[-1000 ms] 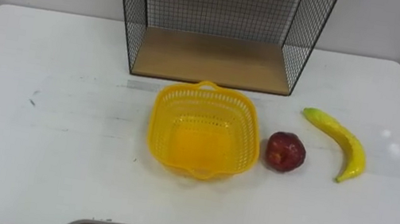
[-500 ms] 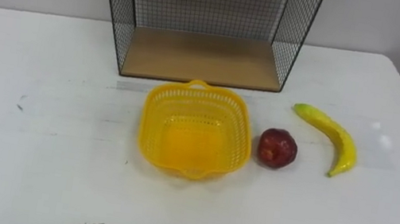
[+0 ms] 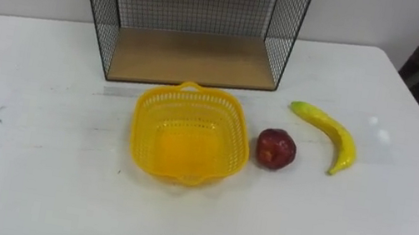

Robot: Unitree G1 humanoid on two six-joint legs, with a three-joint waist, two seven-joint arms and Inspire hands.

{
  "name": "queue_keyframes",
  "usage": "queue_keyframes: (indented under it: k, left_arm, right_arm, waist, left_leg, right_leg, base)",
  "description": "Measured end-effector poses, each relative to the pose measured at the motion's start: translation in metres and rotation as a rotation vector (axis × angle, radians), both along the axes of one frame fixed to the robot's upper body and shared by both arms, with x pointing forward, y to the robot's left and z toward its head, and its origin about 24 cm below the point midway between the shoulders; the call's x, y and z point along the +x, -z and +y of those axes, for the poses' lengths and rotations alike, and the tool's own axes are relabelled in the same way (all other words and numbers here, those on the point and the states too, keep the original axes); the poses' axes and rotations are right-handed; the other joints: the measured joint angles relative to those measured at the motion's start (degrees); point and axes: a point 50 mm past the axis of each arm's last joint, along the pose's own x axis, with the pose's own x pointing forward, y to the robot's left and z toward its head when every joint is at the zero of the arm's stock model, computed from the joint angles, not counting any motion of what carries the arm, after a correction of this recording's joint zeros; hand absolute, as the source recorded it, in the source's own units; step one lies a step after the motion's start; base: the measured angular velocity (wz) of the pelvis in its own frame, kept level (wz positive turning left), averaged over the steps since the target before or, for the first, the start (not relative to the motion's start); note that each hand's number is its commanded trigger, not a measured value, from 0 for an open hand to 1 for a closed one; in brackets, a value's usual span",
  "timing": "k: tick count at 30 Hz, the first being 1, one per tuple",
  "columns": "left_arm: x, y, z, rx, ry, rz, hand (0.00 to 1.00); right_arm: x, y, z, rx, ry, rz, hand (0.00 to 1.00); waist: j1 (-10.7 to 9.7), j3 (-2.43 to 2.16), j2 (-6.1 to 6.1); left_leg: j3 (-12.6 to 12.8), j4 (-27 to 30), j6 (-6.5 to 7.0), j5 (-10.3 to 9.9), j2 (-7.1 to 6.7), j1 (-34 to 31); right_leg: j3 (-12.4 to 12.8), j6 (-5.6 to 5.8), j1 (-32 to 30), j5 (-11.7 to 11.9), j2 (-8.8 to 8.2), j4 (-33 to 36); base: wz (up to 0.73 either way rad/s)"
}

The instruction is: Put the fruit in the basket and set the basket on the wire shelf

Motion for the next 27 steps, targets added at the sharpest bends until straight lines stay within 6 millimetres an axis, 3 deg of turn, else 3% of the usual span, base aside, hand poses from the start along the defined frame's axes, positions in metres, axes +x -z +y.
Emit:
queue_keyframes:
  k: [4, 9, 12, 14, 19, 21, 27]
  left_arm:
    - [0.002, 0.000, 0.000, -0.001, -0.002, -0.013, 0.00]
    - [0.004, -0.001, 0.002, 0.005, 0.014, -0.025, 0.00]
    - [0.006, -0.002, 0.002, 0.005, 0.057, -0.022, 0.00]
    - [0.008, -0.001, 0.001, 0.004, 0.072, -0.024, 0.00]
    - [0.008, -0.002, 0.003, 0.007, 0.082, -0.024, 0.00]
    - [0.006, -0.002, 0.002, 0.004, 0.085, -0.017, 0.00]
    - [0.006, -0.001, 0.001, 0.002, 0.091, -0.015, 0.00]
  right_arm:
    - [0.024, -0.036, -0.013, -0.151, -0.009, -0.044, 0.00]
    - [0.048, -0.084, -0.023, -0.448, -0.065, 0.033, 0.00]
    - [0.061, -0.119, -0.021, -0.627, -0.096, 0.031, 0.00]
    - [0.070, -0.131, -0.014, -0.717, -0.156, 0.029, 0.00]
    - [0.086, -0.148, 0.000, -0.867, -0.269, 0.017, 0.00]
    - [0.092, -0.151, 0.006, -0.920, -0.340, 0.008, 0.00]
    - [0.109, -0.157, 0.025, -1.013, -0.566, -0.062, 0.00]
  waist:
    - [0.0, 0.05, -0.12]
    - [0.1, 0.15, -0.19]
    - [0.3, 0.22, -0.24]
    - [1.1, 0.26, -0.29]
    - [1.8, 0.26, -0.32]
    - [2.6, 0.12, 0.02]
    - [3.4, 0.26, -0.25]
  left_leg:
    - [0.1, 0.0, 0.01, 0.0, 0.01, -0.9]
    - [0.0, 0.0, 0.01, 0.0, 0.00, -2.4]
    - [0.0, -0.1, 0.01, 0.0, -0.01, -2.6]
    - [0.3, -0.1, 0.01, 0.0, 0.04, -2.6]
    - [0.7, -0.1, 0.01, 0.0, 0.04, -2.7]
    - [0.7, -0.1, 0.01, 0.0, 0.07, -2.6]
    - [1.2, -0.2, 0.03, 0.0, 0.08, -2.4]
  right_leg:
    - [0.3, 0.01, -1.1, 0.0, -0.01, 0.2]
    - [-0.1, 0.01, -2.6, 0.0, -0.01, 1.0]
    - [-0.3, 0.01, -2.7, 0.1, -0.01, 0.8]
    - [0.2, 0.00, -2.8, 0.1, 0.03, 0.9]
    - [0.2, 0.01, -3.0, 0.1, -0.04, 1.0]
    - [0.8, 0.01, -3.3, 0.1, -0.02, 1.3]
    - [1.3, 0.01, -3.5, 0.1, -0.08, 2.0]
  base:
    - [-0.03]
    - [0.02]
    - [0.03]
    - [-0.08]
    - [-0.03]
    - [-0.06]
    - [-0.04]
